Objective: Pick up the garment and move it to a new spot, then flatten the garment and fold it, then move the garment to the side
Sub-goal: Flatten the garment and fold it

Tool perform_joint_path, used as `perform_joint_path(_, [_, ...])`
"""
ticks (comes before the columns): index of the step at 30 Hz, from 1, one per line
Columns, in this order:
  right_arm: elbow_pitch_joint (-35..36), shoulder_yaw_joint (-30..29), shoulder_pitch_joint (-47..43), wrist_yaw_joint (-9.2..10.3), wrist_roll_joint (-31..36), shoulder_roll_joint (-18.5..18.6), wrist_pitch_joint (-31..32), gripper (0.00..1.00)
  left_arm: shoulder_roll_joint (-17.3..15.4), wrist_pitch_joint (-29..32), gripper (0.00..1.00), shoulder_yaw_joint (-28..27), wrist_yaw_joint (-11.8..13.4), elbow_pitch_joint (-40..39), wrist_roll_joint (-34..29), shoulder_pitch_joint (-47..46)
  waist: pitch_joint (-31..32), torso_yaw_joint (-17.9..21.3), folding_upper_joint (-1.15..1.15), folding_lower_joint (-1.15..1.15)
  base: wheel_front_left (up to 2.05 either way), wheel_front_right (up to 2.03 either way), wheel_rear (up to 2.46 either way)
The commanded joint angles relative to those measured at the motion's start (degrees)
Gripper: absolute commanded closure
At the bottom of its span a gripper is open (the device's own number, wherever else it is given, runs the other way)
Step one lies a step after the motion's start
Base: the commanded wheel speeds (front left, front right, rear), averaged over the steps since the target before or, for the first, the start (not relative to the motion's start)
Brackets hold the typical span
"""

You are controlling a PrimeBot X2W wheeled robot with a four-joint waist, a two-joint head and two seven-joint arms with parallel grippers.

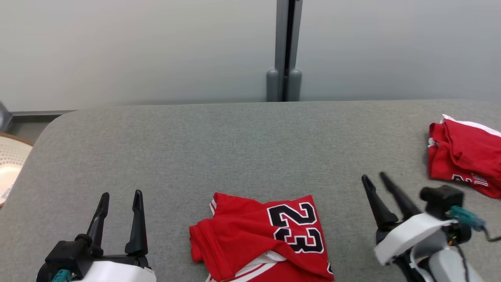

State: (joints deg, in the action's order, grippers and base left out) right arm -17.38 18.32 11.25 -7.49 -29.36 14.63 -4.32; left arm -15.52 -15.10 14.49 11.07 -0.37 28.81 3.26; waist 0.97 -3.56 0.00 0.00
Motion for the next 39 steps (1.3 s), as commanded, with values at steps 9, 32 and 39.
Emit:
perform_joint_path(9, [-8.5, 11.5, 3.1, 0.00, 0.6, -4.3, 7.5, 1.00, 1.2, 0.0, 0.00, 0.7, -1.0, 0.9, -1.0, -1.3, -1.0, -8.4, 0.00, 0.00, 0.00, 0.00, 0.00])
perform_joint_path(32, [-9.4, 32.4, 10.0, 0.00, -13.8, -3.2, -0.2, 0.89, 0.8, 0.0, 0.00, 0.1, -0.5, 0.6, -1.6, -1.8, -1.4, -6.8, 0.00, 0.00, 0.00, 0.00, 0.00])
perform_joint_path(39, [-4.4, 24.9, 12.6, 0.00, -11.2, 3.3, -7.8, 0.00, 0.8, 0.0, 0.00, -0.8, -0.2, -0.1, -1.5, -0.7, -0.5, -1.4, 0.00, 0.00, 0.00, 0.00, 0.00])
